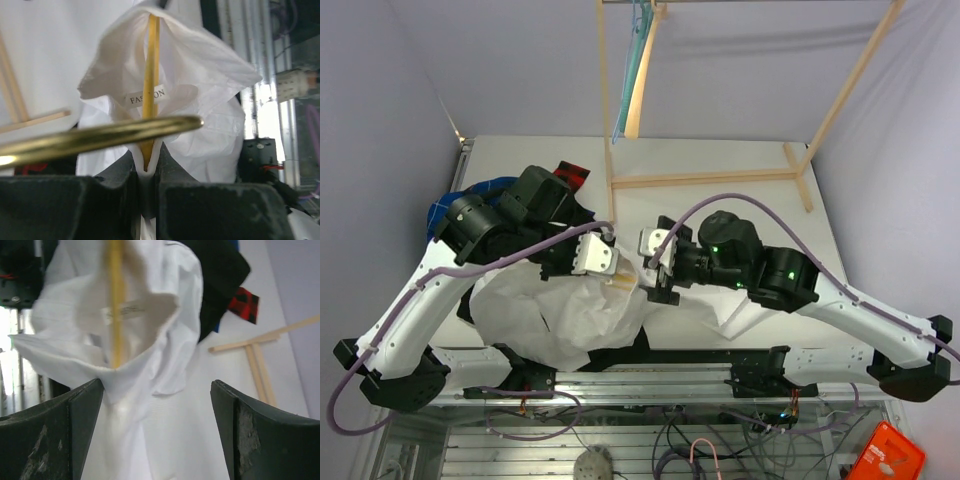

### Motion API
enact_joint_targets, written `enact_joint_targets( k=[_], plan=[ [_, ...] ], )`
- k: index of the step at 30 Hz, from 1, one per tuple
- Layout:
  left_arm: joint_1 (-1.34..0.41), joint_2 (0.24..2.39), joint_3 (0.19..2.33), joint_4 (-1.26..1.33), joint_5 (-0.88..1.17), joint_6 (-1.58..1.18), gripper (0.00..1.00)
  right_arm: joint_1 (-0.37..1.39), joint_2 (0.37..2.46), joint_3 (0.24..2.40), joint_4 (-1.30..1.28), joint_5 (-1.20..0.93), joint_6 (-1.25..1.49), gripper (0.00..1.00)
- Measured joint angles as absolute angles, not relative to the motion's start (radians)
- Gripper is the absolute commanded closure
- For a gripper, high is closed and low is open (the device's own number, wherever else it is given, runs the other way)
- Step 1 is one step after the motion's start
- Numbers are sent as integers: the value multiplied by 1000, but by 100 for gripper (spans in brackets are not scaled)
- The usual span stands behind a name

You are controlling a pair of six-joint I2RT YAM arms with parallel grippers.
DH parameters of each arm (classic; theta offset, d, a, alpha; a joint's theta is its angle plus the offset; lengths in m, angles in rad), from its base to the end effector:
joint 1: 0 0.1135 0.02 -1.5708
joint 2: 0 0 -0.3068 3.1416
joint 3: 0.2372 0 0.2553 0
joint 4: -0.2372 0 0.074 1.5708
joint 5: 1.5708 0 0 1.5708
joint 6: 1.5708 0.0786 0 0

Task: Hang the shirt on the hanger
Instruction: Hang the shirt on the hanger.

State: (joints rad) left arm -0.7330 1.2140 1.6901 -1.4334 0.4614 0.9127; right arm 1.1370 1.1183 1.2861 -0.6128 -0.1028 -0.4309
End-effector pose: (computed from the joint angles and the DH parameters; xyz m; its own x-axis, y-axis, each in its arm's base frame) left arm 0.1171 -0.1525 0.4500 0.2531 0.7254 -0.6401 0.9637 -0.1307 0.2329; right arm 0.1011 0.2374 0.4245 0.2289 -0.4944 -0.8386 -0.9310 0.1404 -0.3369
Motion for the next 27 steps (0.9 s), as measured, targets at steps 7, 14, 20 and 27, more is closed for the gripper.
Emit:
enact_joint_targets(
  k=[7, 14, 20, 27],
  plan=[
    [-741, 1207, 1668, -1493, 488, 913, 93, 1125, 1088, 1284, -581, -36, -431, 13],
    [-741, 1206, 1668, -1499, 493, 913, 93, 1125, 1082, 1288, -630, -41, -424, 16],
    [-741, 1204, 1671, -1502, 488, 913, 93, 1125, 1064, 1362, -751, -94, -383, 20],
    [-741, 1216, 1767, -1512, 472, 910, 93, 1125, 1022, 1317, -799, -147, -327, 21]
  ],
)
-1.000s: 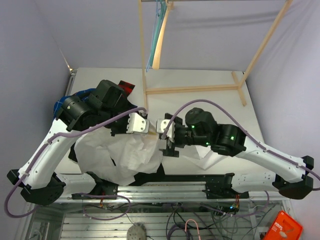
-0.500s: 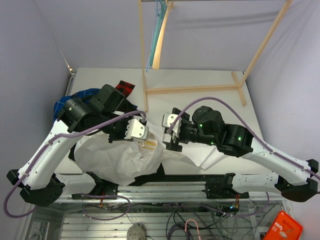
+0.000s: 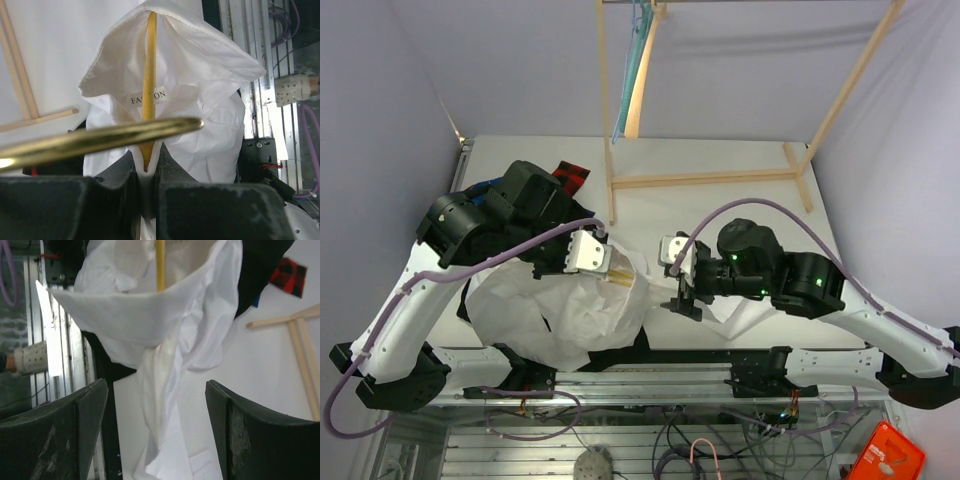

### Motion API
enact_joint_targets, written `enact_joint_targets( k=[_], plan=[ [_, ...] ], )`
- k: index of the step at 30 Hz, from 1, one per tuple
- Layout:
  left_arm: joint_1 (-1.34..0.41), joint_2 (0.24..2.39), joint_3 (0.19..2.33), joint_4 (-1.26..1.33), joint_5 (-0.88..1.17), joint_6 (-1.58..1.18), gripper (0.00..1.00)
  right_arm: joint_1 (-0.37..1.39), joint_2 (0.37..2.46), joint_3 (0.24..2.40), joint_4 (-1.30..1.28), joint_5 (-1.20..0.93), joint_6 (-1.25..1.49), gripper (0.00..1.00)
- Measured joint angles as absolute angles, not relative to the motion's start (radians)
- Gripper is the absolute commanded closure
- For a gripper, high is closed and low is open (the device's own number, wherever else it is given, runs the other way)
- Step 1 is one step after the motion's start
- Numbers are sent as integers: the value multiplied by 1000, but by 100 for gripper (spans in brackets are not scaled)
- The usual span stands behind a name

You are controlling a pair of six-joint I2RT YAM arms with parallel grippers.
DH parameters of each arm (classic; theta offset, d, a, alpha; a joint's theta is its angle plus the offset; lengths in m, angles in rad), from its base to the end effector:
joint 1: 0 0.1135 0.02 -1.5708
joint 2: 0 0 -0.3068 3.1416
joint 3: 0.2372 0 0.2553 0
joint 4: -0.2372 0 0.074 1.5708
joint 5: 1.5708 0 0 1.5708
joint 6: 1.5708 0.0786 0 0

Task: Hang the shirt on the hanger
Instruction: Hang the shirt on the hanger.

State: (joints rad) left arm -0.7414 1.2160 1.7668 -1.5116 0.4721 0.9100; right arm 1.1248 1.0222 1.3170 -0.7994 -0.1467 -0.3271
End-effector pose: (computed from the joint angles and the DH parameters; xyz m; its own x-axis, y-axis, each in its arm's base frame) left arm 0.1056 -0.1452 0.4642 0.2555 0.7194 -0.6459 0.9643 -0.1419 0.2235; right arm 0.0815 0.1970 0.4314 0.1070 -0.5131 -0.8517 -0.9644 0.1547 -0.2143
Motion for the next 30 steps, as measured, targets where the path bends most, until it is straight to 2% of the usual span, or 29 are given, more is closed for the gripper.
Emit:
enact_joint_targets(
  k=[8, 13, 14, 16, 21, 22, 30],
  plan=[
    [-741, 1217, 1790, -1512, 472, 908, 93, 1125, 1023, 1202, -720, -131, -350, 19],
    [-741, 1217, 1790, -1512, 473, 908, 93, 1125, 1062, 1206, -658, -136, -389, 22],
    [-741, 1217, 1790, -1512, 473, 908, 93, 1125, 1079, 1210, -647, -144, -395, 24],
    [-741, 1217, 1790, -1512, 476, 908, 93, 1125, 1110, 1212, -632, -157, -405, 37],
    [-741, 1218, 1790, -1512, 493, 908, 93, 1125, 1170, 1211, -611, -189, -429, 83],
    [-741, 1218, 1790, -1512, 497, 908, 93, 1124, 1176, 1211, -607, -195, -429, 99],
    [-735, 1221, 1751, -1507, 563, 881, 90, 1118, 1208, 1258, -693, -224, -422, 100]
  ],
)
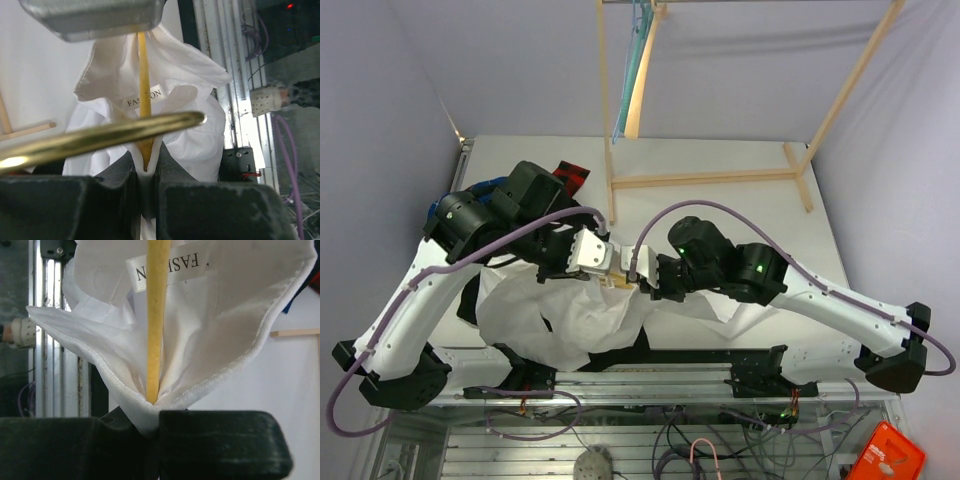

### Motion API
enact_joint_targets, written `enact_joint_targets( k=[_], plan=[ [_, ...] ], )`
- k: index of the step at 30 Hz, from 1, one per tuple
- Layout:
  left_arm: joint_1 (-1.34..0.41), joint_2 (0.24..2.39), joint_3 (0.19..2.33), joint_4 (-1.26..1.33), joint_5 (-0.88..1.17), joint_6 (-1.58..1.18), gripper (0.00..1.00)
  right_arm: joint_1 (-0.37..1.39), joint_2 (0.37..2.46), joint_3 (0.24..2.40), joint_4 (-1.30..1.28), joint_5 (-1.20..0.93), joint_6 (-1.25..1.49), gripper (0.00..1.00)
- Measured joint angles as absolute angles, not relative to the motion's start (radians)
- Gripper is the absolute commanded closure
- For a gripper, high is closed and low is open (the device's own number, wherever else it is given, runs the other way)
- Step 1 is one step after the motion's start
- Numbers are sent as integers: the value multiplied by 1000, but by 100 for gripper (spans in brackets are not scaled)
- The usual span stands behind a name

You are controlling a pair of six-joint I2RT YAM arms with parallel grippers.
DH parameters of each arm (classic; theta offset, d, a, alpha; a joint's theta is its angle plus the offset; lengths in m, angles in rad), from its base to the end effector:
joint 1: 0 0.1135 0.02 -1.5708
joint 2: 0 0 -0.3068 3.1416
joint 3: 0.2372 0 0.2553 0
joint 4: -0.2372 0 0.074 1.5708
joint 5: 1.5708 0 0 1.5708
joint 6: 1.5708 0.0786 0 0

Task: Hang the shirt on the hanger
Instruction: Hang the shirt on the hanger.

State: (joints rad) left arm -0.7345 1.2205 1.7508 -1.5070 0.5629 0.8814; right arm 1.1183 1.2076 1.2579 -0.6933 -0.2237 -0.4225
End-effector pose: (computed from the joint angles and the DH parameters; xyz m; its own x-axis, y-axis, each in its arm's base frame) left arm 0.1033 -0.1498 0.4625 0.2173 0.6831 -0.6973 0.9761 -0.1567 0.1507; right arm 0.1052 0.2562 0.3824 0.1523 -0.6012 -0.7845 -0.9781 0.0221 -0.2068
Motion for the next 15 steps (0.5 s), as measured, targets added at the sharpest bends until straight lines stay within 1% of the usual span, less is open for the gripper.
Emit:
enact_joint_targets(
  k=[8, 13, 15],
  plan=[
    [-725, 1301, 1744, -1511, 640, 855, 90, 1107, 1269, 1331, -881, -227, -416, 100],
    [-725, 1322, 1737, -1504, 659, 851, 90, 1102, 1278, 1341, -919, -220, -405, 93],
    [-725, 1313, 1727, -1488, 661, 852, 90, 1102, 1278, 1349, -926, -220, -402, 92]
  ],
)
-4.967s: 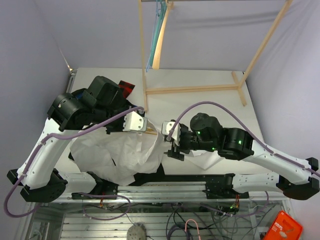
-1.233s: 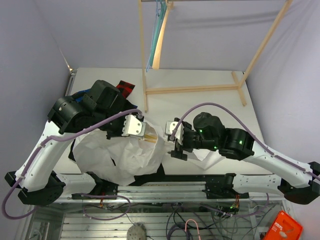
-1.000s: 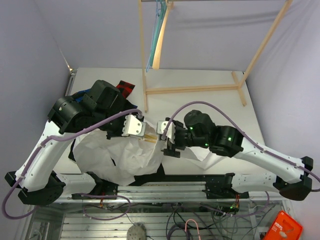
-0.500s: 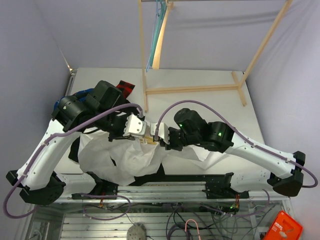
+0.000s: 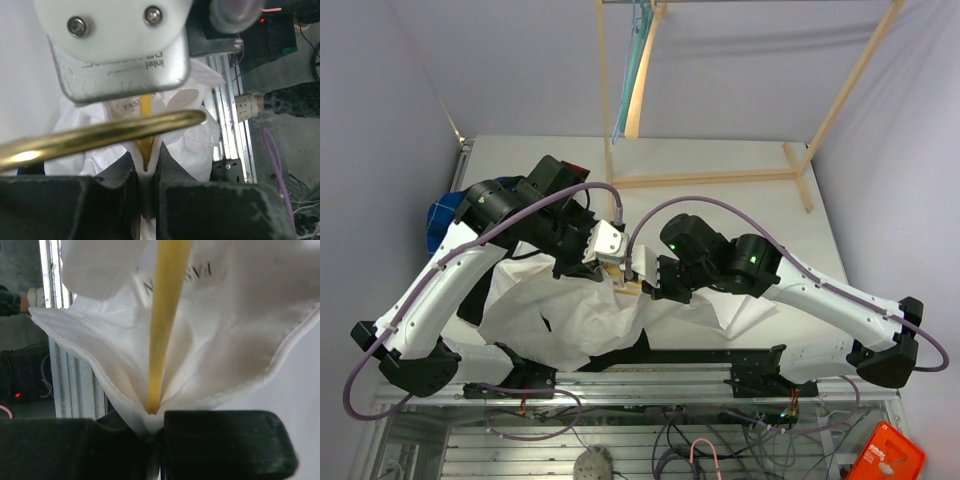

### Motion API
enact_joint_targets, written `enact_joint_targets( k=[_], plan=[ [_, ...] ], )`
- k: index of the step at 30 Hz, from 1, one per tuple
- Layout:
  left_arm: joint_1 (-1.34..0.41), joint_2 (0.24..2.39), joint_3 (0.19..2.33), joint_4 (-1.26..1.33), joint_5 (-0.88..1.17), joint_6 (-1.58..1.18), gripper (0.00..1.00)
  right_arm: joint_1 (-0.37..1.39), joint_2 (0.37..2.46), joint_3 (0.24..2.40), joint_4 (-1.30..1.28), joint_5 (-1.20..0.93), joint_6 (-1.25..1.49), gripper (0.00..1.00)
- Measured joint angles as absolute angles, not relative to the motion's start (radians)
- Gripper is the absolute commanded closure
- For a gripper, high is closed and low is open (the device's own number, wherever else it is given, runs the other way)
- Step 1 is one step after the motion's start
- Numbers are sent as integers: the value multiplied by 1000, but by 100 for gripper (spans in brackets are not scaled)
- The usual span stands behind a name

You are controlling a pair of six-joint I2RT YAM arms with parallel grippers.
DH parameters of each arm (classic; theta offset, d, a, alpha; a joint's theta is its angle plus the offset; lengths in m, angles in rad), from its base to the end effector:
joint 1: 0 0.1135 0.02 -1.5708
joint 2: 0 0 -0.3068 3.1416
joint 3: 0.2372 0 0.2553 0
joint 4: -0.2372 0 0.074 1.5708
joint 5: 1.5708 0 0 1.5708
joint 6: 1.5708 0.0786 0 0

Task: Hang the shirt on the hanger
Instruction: Hang the shirt on the hanger.

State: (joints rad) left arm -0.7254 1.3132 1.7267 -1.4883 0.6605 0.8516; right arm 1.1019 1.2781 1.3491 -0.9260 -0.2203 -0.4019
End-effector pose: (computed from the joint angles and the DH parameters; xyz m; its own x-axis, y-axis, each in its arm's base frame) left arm 0.1249 -0.1752 0.4452 0.1250 0.6832 -0.7195 0.9841 -0.1773 0.0026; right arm 0.1083 0.2519 0.3710 0.0520 -0.7420 -0.6684 -0.9942 0.0248 -0.1049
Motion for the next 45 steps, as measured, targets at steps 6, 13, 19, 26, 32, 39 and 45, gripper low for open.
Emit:
enact_joint_targets(
  k=[6, 13, 19, 26, 32, 39, 45],
  plan=[
    [-725, 1308, 1700, -1423, 688, 855, 90, 1104, 1271, 1367, -888, -238, -396, 87],
    [-726, 1305, 1699, -1410, 709, 833, 86, 1102, 1272, 1367, -865, -250, -382, 100],
    [-733, 1309, 1717, -1397, 711, 825, 2, 1102, 1274, 1362, -820, -257, -389, 100],
    [-748, 1296, 1784, -1375, 585, 822, 2, 1070, 1229, 1314, -680, -267, -380, 100],
    [-748, 1221, 1806, -1380, 417, 813, 2, 1011, 1154, 1251, -649, -233, -347, 100],
    [-748, 1106, 1787, -1350, 176, 813, 2, 993, 1088, 1173, -672, -155, -294, 100],
    [-730, 1059, 1636, -1335, 118, 813, 2, 992, 1017, 1168, -690, -117, -252, 100]
  ],
)
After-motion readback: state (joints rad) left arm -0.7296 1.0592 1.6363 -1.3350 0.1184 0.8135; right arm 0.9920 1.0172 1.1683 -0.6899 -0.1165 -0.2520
